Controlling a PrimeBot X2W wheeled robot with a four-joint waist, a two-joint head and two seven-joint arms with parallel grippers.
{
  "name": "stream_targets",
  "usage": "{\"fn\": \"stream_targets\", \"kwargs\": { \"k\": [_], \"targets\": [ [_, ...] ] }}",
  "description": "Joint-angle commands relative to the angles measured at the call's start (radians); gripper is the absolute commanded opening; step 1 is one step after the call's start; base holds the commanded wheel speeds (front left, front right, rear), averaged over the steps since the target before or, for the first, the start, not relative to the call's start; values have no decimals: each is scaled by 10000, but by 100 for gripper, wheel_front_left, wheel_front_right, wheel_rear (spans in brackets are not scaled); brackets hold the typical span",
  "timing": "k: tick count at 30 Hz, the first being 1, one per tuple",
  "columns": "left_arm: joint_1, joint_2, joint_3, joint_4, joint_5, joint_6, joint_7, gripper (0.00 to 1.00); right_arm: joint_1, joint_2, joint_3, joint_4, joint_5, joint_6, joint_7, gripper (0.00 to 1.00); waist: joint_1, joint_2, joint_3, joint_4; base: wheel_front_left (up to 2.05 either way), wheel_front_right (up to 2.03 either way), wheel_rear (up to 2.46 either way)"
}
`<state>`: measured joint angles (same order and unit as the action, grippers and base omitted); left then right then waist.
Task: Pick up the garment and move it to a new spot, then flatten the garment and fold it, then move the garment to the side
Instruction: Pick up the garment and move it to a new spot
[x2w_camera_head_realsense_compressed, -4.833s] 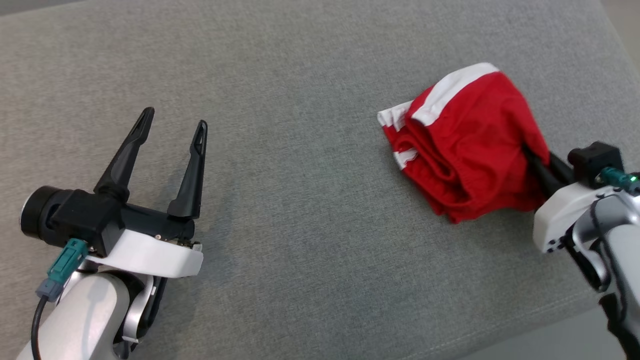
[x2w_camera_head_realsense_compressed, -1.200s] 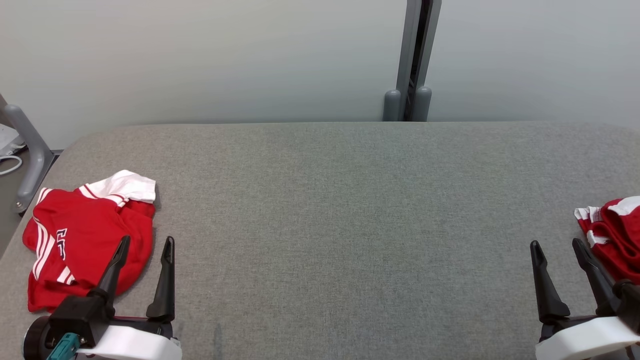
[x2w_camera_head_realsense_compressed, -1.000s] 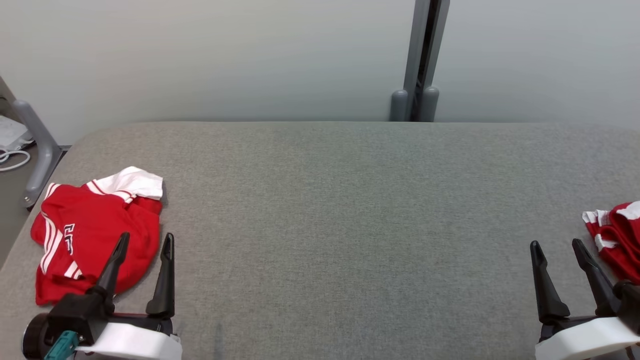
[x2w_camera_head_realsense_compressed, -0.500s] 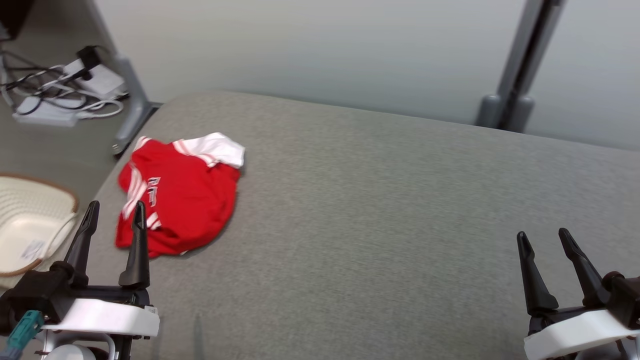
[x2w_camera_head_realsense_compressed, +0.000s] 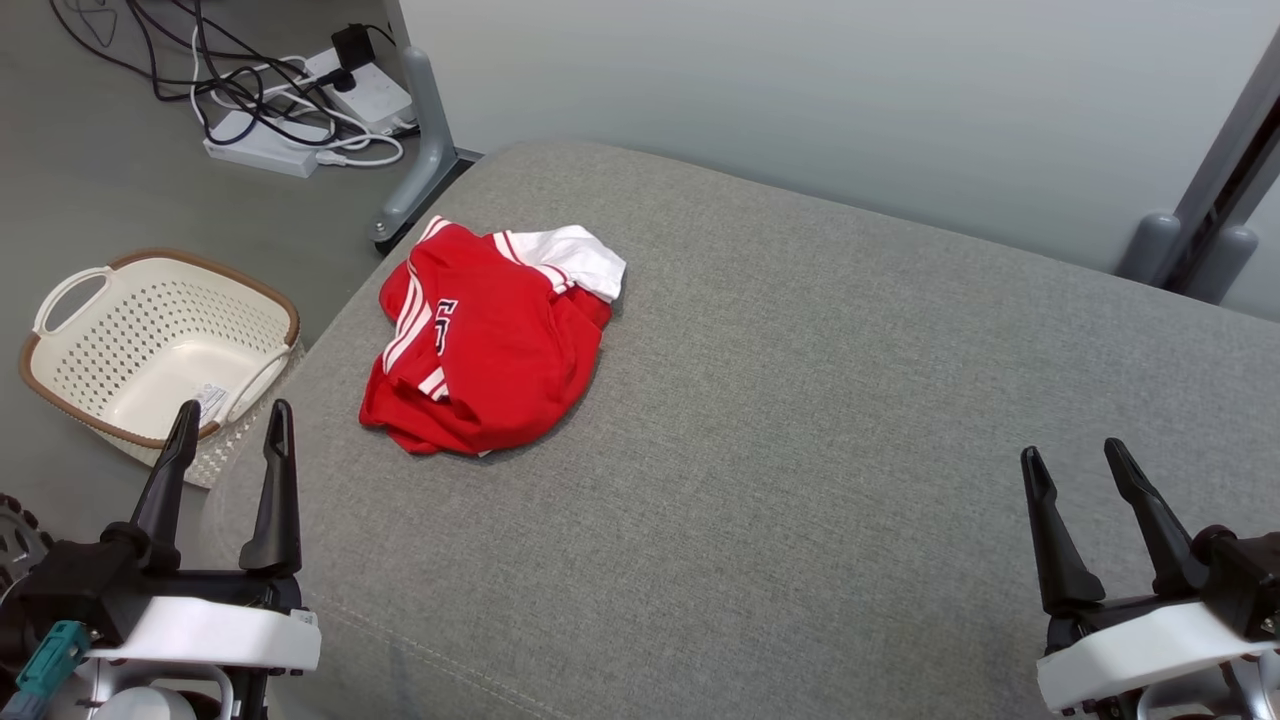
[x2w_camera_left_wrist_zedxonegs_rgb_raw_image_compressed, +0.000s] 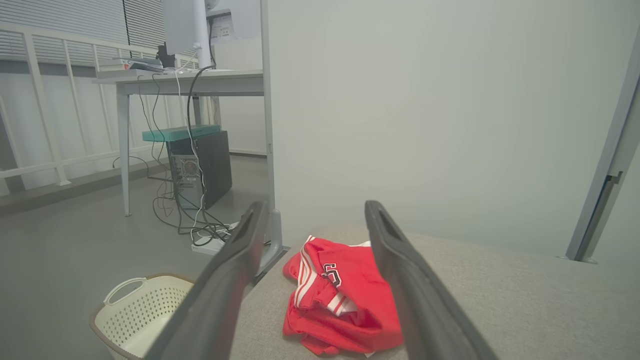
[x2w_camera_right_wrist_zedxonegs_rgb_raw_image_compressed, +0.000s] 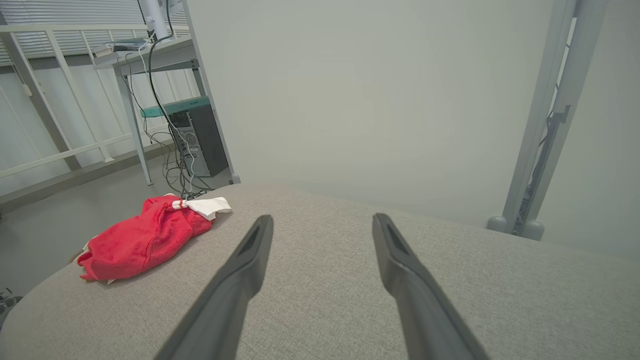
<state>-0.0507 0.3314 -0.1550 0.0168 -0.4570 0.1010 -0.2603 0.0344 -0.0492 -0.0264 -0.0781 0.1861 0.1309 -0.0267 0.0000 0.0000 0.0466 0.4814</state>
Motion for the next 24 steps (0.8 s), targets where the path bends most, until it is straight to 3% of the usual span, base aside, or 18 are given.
{"fn": "stream_targets", "kwargs": {
  "k": [1, 12, 18, 24],
  "targets": [
    [-33, -14, 71, 33, 105, -75, -45, 100, -60, -40, -25, 28, 27, -4, -42, 100, 0, 0, 15, 30, 0, 0, 0],
    [-139, -325, 307, 287, 462, -383, -45, 100, -181, -40, 39, 37, 88, -4, -81, 100, 0, 0, 171, -79, 0, 0, 0],
    [-776, -445, 281, 526, 537, -484, -38, 100, -478, -41, 207, -82, -15, -4, 75, 100, 0, 0, 628, -480, 0, 0, 0],
    [-2205, -580, -18, 2244, 21, -965, 909, 100, -900, -40, 348, -253, -241, -4, 217, 100, 0, 0, 1520, -1176, 0, 0, 0]
  ]
}}
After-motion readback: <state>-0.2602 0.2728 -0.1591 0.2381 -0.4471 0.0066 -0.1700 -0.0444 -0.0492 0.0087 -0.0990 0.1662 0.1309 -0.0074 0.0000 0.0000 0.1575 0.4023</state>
